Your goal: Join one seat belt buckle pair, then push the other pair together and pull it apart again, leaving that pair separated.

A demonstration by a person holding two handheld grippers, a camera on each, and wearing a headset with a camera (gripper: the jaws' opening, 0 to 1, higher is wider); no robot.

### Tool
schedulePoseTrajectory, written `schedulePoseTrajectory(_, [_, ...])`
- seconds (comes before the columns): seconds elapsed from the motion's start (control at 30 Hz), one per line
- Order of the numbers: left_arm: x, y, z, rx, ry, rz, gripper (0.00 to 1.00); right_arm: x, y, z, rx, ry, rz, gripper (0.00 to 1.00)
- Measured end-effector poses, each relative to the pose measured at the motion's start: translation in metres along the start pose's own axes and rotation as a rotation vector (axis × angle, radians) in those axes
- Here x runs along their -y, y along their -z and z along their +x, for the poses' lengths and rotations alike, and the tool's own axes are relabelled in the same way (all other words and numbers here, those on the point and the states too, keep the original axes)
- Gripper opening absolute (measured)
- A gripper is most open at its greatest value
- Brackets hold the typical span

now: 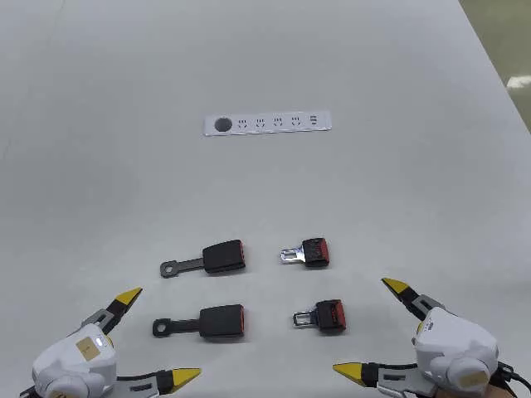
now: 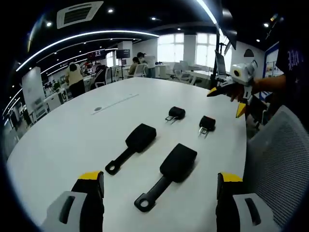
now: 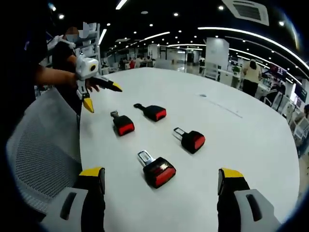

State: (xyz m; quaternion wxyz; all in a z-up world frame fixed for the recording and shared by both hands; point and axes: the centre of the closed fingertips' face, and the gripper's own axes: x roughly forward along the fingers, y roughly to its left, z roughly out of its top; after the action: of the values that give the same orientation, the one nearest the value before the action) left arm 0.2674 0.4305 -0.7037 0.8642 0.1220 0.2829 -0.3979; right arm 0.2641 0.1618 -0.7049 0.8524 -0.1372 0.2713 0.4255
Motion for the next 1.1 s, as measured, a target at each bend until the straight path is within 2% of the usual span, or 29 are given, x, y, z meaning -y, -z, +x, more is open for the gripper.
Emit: schedulePoseTrajectory(1.1, [-0.0017,-0.0064,0.0001,0.007,0.000,0.010,0.97,0.0051,-0.0032,0.0013,-0.001,0.009,-0.011,0.99])
